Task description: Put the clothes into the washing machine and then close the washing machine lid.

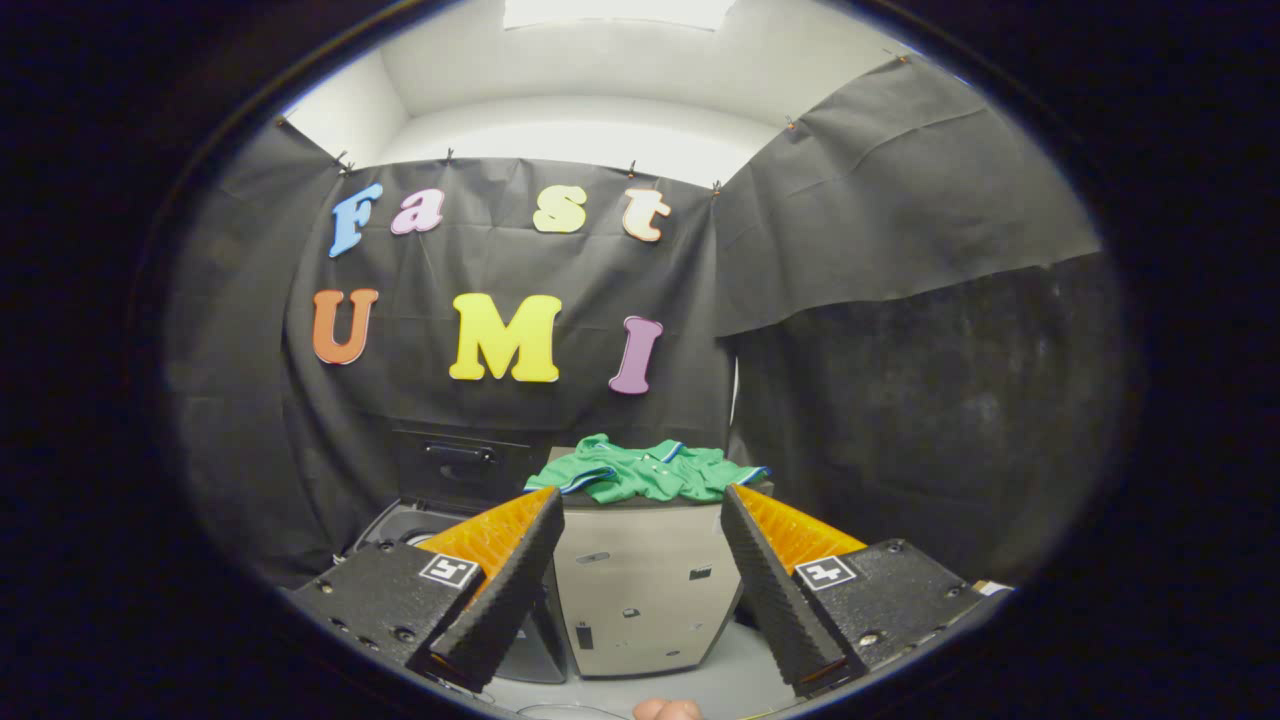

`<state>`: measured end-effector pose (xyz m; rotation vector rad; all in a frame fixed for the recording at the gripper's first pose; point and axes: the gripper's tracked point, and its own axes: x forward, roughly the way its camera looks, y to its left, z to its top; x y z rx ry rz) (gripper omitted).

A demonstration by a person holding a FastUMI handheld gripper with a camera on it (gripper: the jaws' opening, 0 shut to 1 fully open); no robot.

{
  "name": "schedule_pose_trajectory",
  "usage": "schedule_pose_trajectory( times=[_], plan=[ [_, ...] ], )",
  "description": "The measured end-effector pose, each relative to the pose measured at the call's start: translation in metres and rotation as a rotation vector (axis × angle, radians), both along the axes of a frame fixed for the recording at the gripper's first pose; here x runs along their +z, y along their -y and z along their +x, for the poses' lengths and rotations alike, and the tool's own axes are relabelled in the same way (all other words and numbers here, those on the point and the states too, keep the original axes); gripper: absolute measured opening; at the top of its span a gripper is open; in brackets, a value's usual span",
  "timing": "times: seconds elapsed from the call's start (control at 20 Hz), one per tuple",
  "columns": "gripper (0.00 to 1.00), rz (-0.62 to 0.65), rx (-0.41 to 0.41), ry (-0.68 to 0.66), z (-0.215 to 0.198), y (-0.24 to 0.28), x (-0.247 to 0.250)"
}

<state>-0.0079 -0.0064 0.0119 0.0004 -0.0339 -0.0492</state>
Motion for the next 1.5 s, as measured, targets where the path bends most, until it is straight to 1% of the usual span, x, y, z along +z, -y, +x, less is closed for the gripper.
schedule_pose_trajectory(
  times=[0.25, 0.45, 0.65, 0.75, 1.05, 1.25, 1.35, 1.5],
  plan=[
    [1.0, -0.035, -0.01, 0.011, 0.01, -0.003, 0.015],
    [1.0, -0.038, -0.005, 0.017, 0.018, -0.01, 0.026],
    [1.0, -0.033, 0.005, 0.023, 0.033, -0.015, 0.046],
    [1.0, -0.041, 0.0, 0.035, 0.049, -0.012, 0.06],
    [1.0, -0.052, -0.028, 0.043, 0.114, 0.003, 0.089],
    [1.0, -0.043, -0.022, -0.002, 0.176, 0.014, 0.1],
    [1.0, -0.058, 0.011, -0.044, 0.213, 0.016, 0.097],
    [1.0, -0.074, 0.09, -0.178, 0.271, 0.016, 0.08]
  ],
)
